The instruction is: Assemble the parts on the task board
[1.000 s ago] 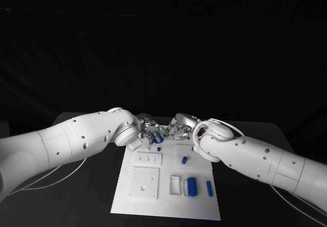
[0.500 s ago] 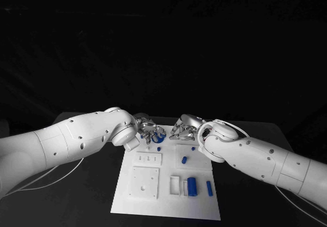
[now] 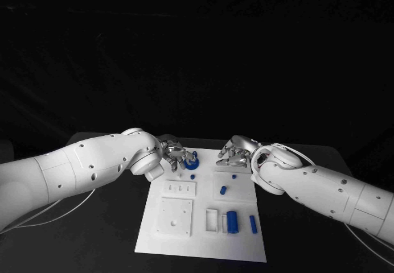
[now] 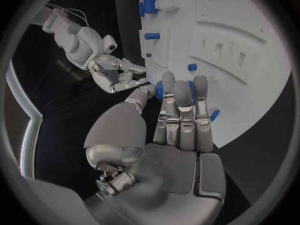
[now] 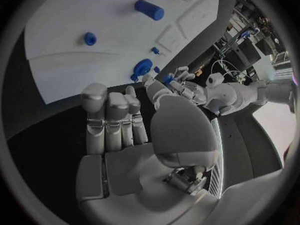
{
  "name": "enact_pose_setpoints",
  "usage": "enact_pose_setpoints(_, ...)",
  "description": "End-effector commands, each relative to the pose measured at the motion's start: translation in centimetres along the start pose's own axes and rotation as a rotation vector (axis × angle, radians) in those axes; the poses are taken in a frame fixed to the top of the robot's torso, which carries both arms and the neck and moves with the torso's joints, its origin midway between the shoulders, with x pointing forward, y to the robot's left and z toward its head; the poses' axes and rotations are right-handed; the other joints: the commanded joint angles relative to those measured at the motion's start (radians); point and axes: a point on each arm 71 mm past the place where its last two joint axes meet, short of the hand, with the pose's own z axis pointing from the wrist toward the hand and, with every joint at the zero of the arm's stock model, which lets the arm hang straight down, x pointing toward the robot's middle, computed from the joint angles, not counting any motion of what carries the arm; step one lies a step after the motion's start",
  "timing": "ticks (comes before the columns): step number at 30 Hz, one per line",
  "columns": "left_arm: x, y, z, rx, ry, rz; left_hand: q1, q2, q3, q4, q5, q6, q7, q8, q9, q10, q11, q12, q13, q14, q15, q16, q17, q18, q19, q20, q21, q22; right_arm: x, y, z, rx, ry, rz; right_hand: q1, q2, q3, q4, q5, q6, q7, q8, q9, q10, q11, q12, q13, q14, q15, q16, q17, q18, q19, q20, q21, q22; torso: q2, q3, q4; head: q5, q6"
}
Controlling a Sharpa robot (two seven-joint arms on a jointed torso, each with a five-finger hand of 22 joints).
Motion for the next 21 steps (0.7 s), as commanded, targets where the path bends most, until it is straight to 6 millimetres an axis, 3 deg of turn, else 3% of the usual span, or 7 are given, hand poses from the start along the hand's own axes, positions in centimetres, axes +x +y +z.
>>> enact_pose_setpoints(1,0.0,0.4,-0.4,-0.024,-0.075,0.092,-0.005,0.005,0.093,-0.102,0.006,0.068,-0.062,0.005,0.147,0.049,-0.008,0.014,0.005,0.008,-0.007,0.011,0.003,-0.011,0.011,0.000,-0.008,0.006,-1.0,-1.1,0.0,0.014,-0.058,0.033,0.004,-0.001,0.006,-0.001,0.016,0.000,-0.002,-0.003,-0.002,-0.006,-0.001,-0.007,-0.002,0.000,0.002,-0.006,-0.001,-0.002,0.057,0.006,-0.004,0.089,-0.001,0.0024,0.0007,0.001,-0.010)
enact_pose_setpoints(8,1.1,1.8,-1.6,-0.052,-0.102,0.156,-0.012,0.001,0.091,-0.107,0.016,0.083,-0.068,0.004,0.144,0.049,-0.016,0.069,0.027,0.023,-0.016,0.050,0.015,-0.013,0.040,-0.009,-0.020,0.047,-3.5,-2.9,0.4,0.055,-0.144,0.087,-0.001,-0.002,0.017,-0.009,0.059,0.002,-0.002,-0.003,-0.003,-0.012,-0.002,-0.019,-0.015,-0.002,0.002,-0.019,-0.012,-0.003,0.056,0.006,-0.017,0.086,-0.003,0.0017,0.0039,0.009,-0.021)
enact_pose_setpoints(10,1.4,2.0,-1.8,-0.055,-0.099,0.167,-0.013,-0.003,0.090,-0.109,0.030,0.091,-0.070,0.006,0.144,0.048,-0.021,0.097,0.041,0.030,-0.020,0.073,0.025,-0.012,0.052,-0.012,-0.008,0.061,-3.9,-3.1,0.5,0.060,-0.156,0.094,-0.002,-0.003,0.018,-0.010,0.063,0.002,-0.002,-0.003,-0.003,-0.012,-0.002,-0.020,-0.016,-0.002,0.001,-0.019,-0.012,-0.003,0.056,0.005,-0.018,0.085,-0.004,0.0022,0.0051,0.010,-0.023)
enact_pose_setpoints(12,1.8,2.4,-2.1,-0.059,-0.097,0.184,-0.017,-0.008,0.096,-0.113,0.065,0.099,-0.073,0.006,0.143,0.048,-0.024,0.127,0.062,0.032,-0.024,0.105,0.039,-0.010,0.061,-0.017,0.009,0.085,-4.5,-3.4,0.6,0.069,-0.174,0.103,-0.004,-0.003,0.019,-0.013,0.070,0.002,-0.002,-0.003,-0.004,-0.014,-0.002,-0.022,-0.018,-0.001,0.001,-0.019,-0.012,-0.003,0.056,0.005,-0.018,0.085,-0.005,0.0025,0.0076,0.010,-0.027)
enact_pose_setpoints(21,3.0,3.6,-2.1,-0.070,-0.167,0.218,-0.025,-0.018,0.102,-0.124,0.083,0.112,-0.077,0.005,0.132,0.048,-0.030,0.166,0.124,0.029,-0.030,0.162,0.050,-0.008,0.071,-0.023,0.010,0.170,-5.5,-3.9,1.2,0.089,-0.211,0.118,-0.002,-0.001,0.021,-0.018,0.076,0.001,-0.002,-0.003,-0.004,-0.014,-0.002,-0.024,-0.021,-0.001,0.001,-0.021,-0.013,-0.003,0.056,0.005,-0.020,0.085,-0.018,0.0046,0.0257,0.013,-0.051)
